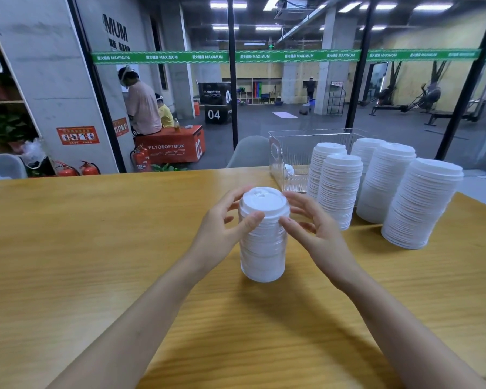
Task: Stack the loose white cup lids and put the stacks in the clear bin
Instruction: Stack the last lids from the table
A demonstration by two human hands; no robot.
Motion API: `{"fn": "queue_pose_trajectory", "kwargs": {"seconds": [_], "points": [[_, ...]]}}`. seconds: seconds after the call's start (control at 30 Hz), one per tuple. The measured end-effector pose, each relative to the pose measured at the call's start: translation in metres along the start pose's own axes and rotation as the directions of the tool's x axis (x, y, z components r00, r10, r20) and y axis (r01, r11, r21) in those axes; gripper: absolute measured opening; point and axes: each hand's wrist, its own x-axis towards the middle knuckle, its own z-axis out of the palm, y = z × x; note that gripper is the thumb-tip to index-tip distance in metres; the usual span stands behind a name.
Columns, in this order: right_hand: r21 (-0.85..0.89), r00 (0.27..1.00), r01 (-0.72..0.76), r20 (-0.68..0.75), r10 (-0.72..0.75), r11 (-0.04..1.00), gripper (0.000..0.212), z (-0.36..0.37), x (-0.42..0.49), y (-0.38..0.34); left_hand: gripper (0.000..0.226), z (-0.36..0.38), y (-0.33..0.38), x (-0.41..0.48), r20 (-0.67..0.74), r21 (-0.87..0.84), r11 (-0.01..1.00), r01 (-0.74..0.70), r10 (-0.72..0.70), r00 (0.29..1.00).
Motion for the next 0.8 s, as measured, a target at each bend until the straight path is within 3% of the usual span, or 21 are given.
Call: {"fn": "queue_pose_trajectory", "kwargs": {"seconds": [0.1, 0.23, 0.4, 0.57, 0.8], "points": [[-0.001, 0.999, -0.032, 0.007, 0.032, 0.999, 0.063, -0.001, -0.004, -0.001, 0.055, -0.004, -0.001, 0.0, 0.016, 0.002, 1.0, 0.007, -0.007, 1.0], [-0.077, 0.991, -0.103, 0.076, 0.109, 0.992, 0.073, -0.008, -0.016, 0.011, 0.075, -0.015, -0.012, -0.009, 0.04, 0.064, 0.996, 0.066, -0.069, 0.997], [-0.336, 0.948, -0.184, 0.187, 0.257, 0.924, 0.113, -0.003, -0.025, 0.04, 0.094, -0.015, -0.048, -0.028, 0.148, 0.319, 0.93, 0.182, -0.239, 0.96], [-0.592, 0.94, -0.083, 0.22, 0.26, 0.802, 0.095, 0.014, -0.023, 0.041, 0.106, 0.002, -0.062, -0.029, 0.195, 0.472, 0.873, 0.127, -0.244, 0.95], [-0.582, 0.967, -0.095, 0.14, 0.214, 0.808, 0.094, 0.003, -0.024, 0.043, 0.1, 0.022, -0.069, -0.02, 0.159, 0.43, 0.898, 0.093, -0.177, 0.971]]}}
